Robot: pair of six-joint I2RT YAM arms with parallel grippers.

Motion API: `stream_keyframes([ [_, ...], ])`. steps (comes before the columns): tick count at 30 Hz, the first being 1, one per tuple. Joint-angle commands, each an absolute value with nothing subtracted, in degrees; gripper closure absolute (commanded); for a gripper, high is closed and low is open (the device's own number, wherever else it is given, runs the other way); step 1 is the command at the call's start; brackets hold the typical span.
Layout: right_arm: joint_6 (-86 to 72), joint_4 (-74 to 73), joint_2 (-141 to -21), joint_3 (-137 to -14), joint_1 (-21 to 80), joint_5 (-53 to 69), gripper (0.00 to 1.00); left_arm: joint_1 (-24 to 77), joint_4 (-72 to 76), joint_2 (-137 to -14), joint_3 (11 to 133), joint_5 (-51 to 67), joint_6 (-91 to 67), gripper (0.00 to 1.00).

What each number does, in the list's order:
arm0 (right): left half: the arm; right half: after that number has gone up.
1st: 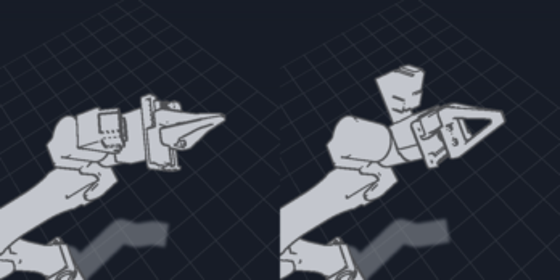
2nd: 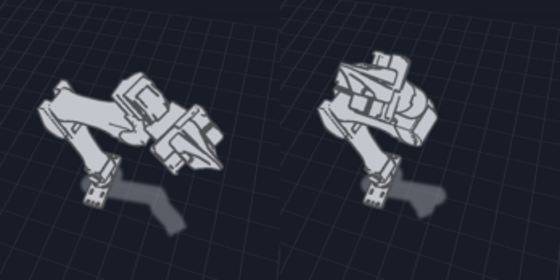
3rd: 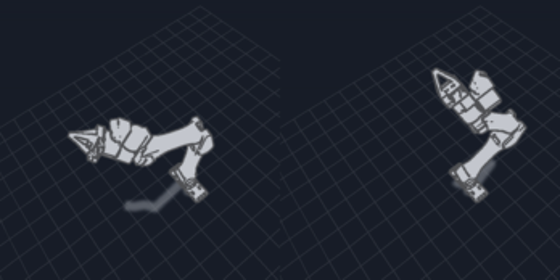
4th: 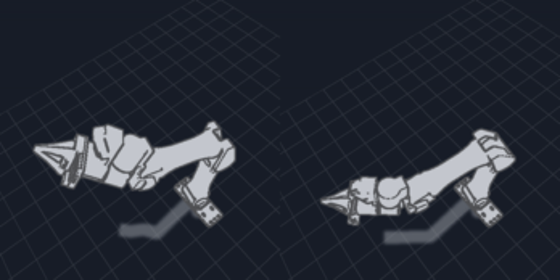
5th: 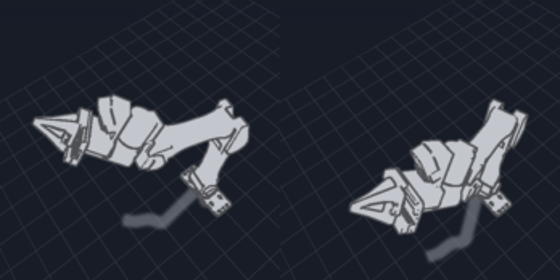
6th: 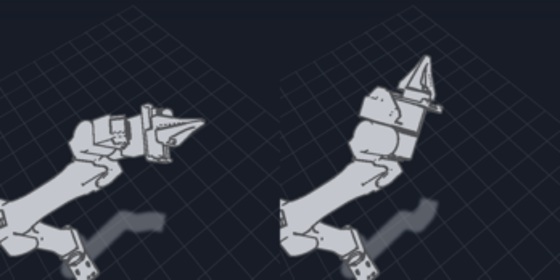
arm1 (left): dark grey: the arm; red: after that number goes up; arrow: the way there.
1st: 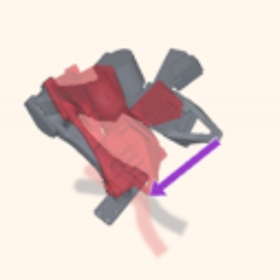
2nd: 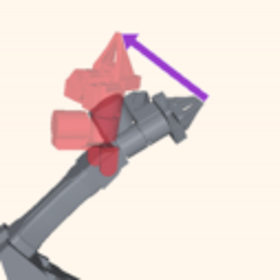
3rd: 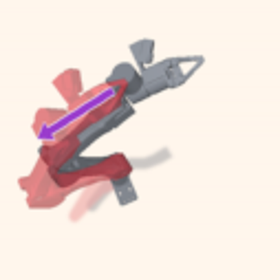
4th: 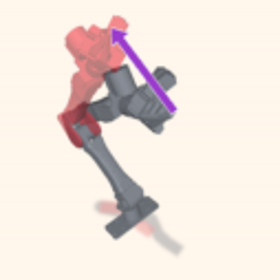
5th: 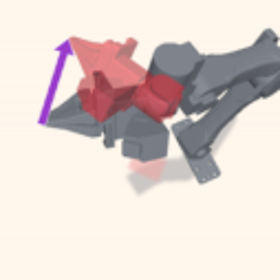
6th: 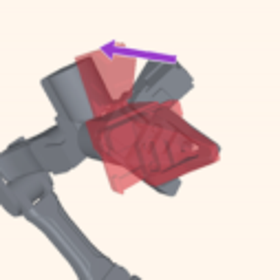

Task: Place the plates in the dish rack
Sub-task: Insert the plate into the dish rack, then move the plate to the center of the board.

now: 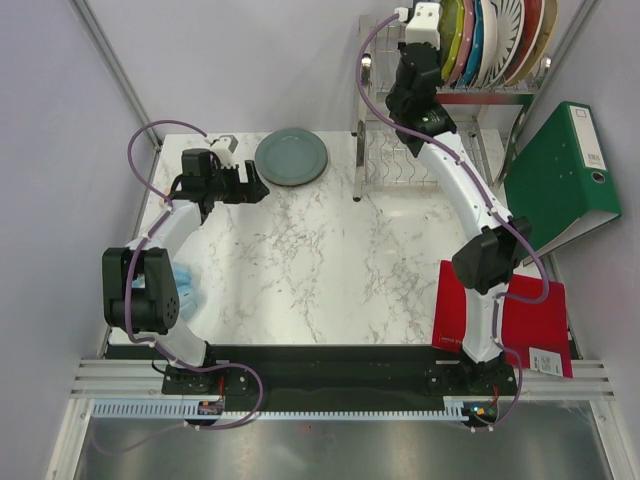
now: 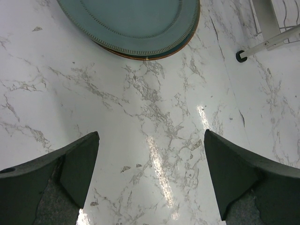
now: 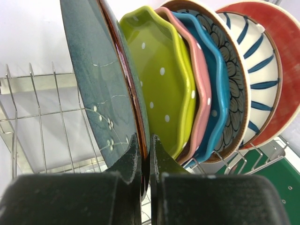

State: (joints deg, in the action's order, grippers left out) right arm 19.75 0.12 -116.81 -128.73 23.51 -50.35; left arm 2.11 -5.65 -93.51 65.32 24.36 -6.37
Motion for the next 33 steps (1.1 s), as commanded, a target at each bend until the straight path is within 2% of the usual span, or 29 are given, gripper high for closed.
stream_keyframes([
  [1,20.5,6.5,-111.0,-129.9,22.9,-53.9,1.0,2.4,-3.3,-93.3,66.6,25.8,-8.3,0.0],
  [12,19.7,4.5,-113.1,-131.2,22.1,-49.9,0.99,2.5,-3.3,-93.5,66.8,26.5,-8.3,0.0],
  [13,19.4,4.5,-113.4,-131.4,22.1,-49.9,0.96,2.5,-3.3,-93.3,66.8,26.5,-8.4,0.0],
  [15,18.9,4.4,-114.5,-132.4,21.7,-49.9,0.8,2.6,-3.5,-93.2,67.0,26.6,-8.6,0.0],
  [16,18.7,4.4,-115.1,-133.2,21.4,-50.0,0.77,2.6,-3.6,-93.3,67.1,26.7,-8.6,0.0],
  [20,18.6,4.4,-117.7,-136.8,20.8,-49.5,0.76,2.8,-4.3,-93.1,67.6,26.5,-8.1,0.0],
  [26,20.0,4.6,-115.9,-136.1,20.9,-47.4,0.6,3.0,-4.6,-93.2,67.7,26.7,-7.8,0.0],
  [33,23.6,3.7,-106.1,-125.2,22.5,-46.0,0.55,3.1,-3.4,-99.1,75.6,26.4,-6.4,0.0],
])
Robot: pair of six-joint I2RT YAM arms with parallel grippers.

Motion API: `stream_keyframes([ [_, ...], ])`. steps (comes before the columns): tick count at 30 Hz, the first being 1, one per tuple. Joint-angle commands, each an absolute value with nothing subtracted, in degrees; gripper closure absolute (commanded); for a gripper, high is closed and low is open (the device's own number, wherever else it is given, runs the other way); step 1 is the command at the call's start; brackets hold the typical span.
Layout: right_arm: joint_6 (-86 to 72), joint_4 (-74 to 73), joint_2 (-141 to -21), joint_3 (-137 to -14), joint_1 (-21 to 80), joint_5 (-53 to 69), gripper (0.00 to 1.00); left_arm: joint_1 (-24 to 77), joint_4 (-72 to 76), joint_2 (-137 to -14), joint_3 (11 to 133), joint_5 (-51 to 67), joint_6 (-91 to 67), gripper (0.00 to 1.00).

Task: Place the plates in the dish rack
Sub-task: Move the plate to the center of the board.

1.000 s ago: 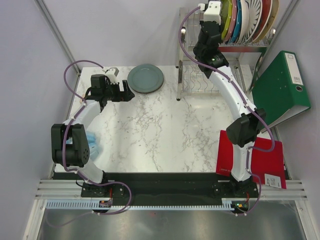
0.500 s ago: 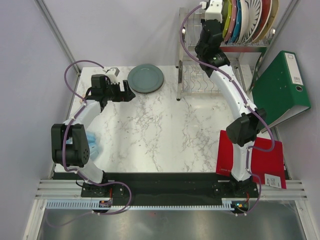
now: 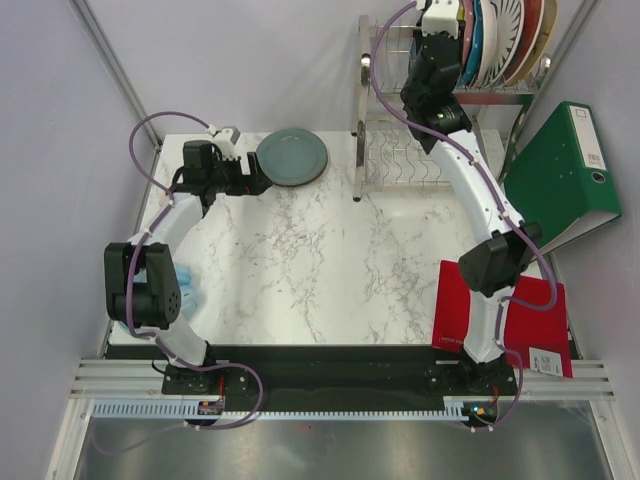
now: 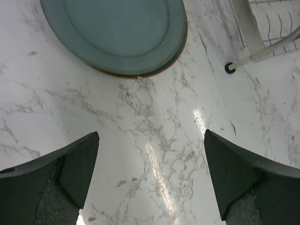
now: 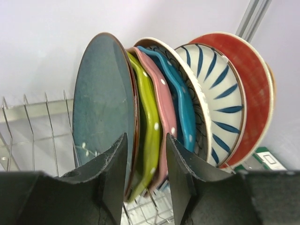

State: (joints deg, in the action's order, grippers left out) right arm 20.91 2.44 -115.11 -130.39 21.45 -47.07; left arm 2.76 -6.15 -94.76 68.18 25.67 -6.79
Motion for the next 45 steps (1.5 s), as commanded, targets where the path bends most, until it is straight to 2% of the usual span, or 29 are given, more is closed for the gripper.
stream_keyframes([
  [1,23.8,3.2,-103.2,-123.5,22.5,-46.1,0.54,3.1,-5.3,-101.1,80.9,27.2,-6.2,0.0],
  [2,23.9,1.9,-101.7,-121.6,22.4,-46.3,0.53,3.1,-7.6,-107.2,84.6,28.2,-6.5,0.0],
  [3,24.0,1.4,-100.2,-118.0,22.4,-47.3,0.53,3.1,-11.8,-110.5,94.6,31.1,-7.5,0.0],
  [6,22.3,-6.1,-96.7,-114.6,22.8,-50.1,0.48,3.0,-24.5,-124.5,112.6,32.0,-12.6,0.02],
  [7,22.3,-6.3,-93.6,-112.3,22.9,-49.7,0.47,2.9,-24.7,-126.1,113.9,31.1,-14.0,0.04],
  [9,22.3,-5.6,-89.7,-103.8,23.3,-47.9,0.45,3.0,-21.7,-128.3,114.1,26.3,-15.9,0.04],
  [11,21.6,-6.6,-83.9,-95.8,24.8,-43.4,0.42,2.9,-21.2,-129.8,115.0,24.3,-16.1,0.08],
  [14,16.8,-11.8,-77.8,-89.3,26.5,-37.0,0.38,2.3,-20.4,-131.4,114.0,23.1,-17.1,0.12],
  [25,7.9,-22.2,-74.1,-82.2,27.0,-28.1,0.34,1.3,-17.4,-137.3,113.7,24.3,-18.7,0.11],
  [32,6.9,-24.0,-76.8,-83.7,27.1,-26.9,0.34,0.8,-9.5,-141.5,113.6,35.3,-28.2,0.12],
  [38,5.5,-25.9,-78.6,-84.4,27.2,-25.9,0.34,0.6,9.7,-142.3,102.3,46.8,-48.7,0.33],
  [41,5.3,-26.2,-79.5,-85.0,27.4,-25.5,0.34,0.7,9.7,-140.8,96.9,46.1,-52.4,0.43],
  [42,5.0,-26.2,-80.1,-85.1,27.2,-25.2,0.34,0.7,9.7,-140.4,96.0,46.1,-52.7,0.5],
  [44,4.4,-26.2,-80.8,-85.3,27.5,-24.7,0.34,0.6,9.5,-139.6,94.1,46.2,-53.5,0.57],
  [45,4.2,-26.2,-80.9,-85.3,27.6,-24.5,0.34,0.6,9.5,-139.4,93.6,46.6,-53.5,0.64],
])
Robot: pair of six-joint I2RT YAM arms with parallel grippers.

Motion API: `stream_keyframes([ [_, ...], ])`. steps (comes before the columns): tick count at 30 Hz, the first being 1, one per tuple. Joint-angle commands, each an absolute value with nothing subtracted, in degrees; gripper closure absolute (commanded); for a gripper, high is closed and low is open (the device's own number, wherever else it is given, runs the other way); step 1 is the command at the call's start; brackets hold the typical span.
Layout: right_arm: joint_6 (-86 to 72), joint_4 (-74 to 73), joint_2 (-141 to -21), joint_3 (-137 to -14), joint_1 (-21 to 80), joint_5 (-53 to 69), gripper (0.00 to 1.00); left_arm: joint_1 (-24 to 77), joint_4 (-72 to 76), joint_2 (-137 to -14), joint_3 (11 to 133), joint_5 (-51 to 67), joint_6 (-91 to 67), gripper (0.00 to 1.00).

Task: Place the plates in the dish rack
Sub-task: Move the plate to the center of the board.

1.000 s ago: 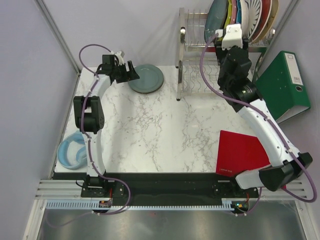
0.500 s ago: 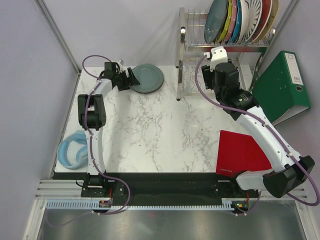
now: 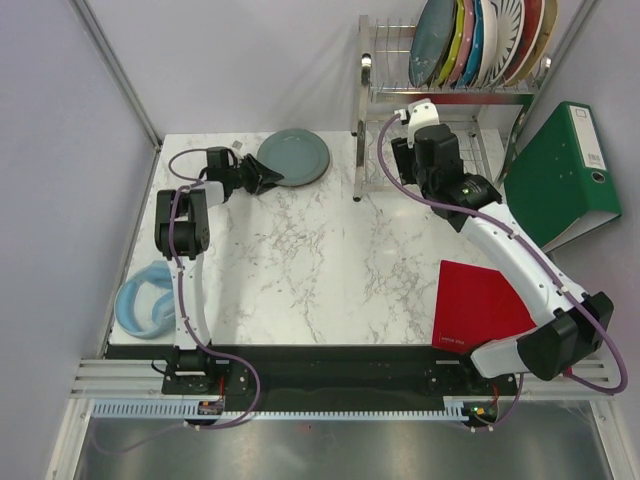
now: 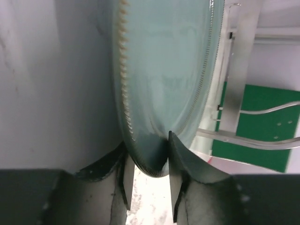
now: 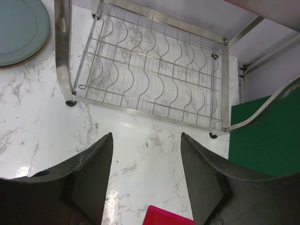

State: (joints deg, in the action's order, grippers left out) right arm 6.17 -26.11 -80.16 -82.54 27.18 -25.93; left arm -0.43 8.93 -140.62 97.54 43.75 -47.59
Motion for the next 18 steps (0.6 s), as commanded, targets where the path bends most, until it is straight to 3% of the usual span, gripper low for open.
stream_keyframes([
  [1,4.1,-26.0,-81.1,-85.2,27.7,-24.4,0.34,0.6,9.5,-138.7,93.2,46.8,-53.5,0.69],
  [3,3.8,-25.8,-81.4,-85.1,27.9,-23.8,0.34,0.6,9.6,-137.6,91.1,47.1,-54.0,0.81],
  [7,3.1,-25.8,-81.2,-83.7,28.2,-23.0,0.34,0.6,8.9,-133.8,85.9,50.0,-54.5,0.9],
  [13,0.5,-25.7,-79.9,-79.7,28.3,-17.2,0.34,0.5,5.3,-125.6,74.7,56.0,-52.0,0.92],
  [18,0.3,-26.3,-79.8,-77.0,28.2,-7.7,0.34,1.0,-10.2,-120.2,69.1,64.1,-41.9,0.94],
])
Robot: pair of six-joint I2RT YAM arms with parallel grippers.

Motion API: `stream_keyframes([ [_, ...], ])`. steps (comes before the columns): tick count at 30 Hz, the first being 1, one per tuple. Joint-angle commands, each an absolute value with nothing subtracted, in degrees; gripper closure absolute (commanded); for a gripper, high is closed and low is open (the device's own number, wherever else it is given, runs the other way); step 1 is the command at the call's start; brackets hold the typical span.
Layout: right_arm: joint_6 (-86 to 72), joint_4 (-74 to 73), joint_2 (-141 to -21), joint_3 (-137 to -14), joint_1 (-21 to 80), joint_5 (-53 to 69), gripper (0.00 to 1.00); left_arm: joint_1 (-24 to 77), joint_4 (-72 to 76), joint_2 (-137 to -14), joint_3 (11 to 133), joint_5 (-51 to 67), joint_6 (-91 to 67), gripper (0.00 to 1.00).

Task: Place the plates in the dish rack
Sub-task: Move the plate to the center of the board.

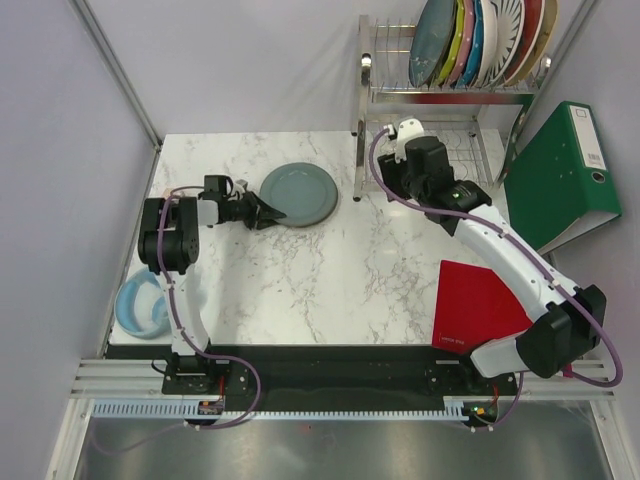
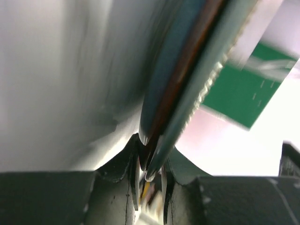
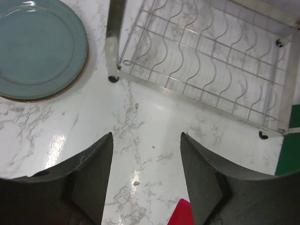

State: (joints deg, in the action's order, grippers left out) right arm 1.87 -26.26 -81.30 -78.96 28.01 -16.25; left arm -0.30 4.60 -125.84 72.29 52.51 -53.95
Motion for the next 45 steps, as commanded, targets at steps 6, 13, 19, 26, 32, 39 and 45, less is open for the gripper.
stream_keyframes([
  [6,0.1,-26.8,-79.5,-70.8,28.3,6.7,0.28,2.2,-35.9,-116.4,67.9,66.6,-18.9,0.96],
  [13,-0.6,-28.7,-83.1,-65.9,28.0,17.3,0.27,4.9,-60.4,-118.2,69.0,59.6,8.2,0.97],
  [19,-0.4,-26.3,-82.8,-61.3,27.9,17.9,0.24,5.4,-56.2,-117.0,69.9,55.4,10.2,0.5],
  [26,3.8,-23.5,-86.6,-60.9,27.8,23.4,0.27,4.6,-51.0,-115.1,72.0,48.9,7.8,0.0],
  [32,1.5,-18.5,-95.5,-64.0,27.8,28.0,0.3,3.3,-46.7,-106.2,72.9,28.2,5.3,0.0],
  [39,3.1,-18.1,-105.6,-72.2,27.9,26.5,0.32,2.2,-40.1,-96.5,75.1,14.2,1.0,0.0],
  [45,5.6,-20.8,-108.8,-75.5,28.5,20.3,0.38,1.4,-43.2,-99.4,77.0,19.5,1.3,0.03],
])
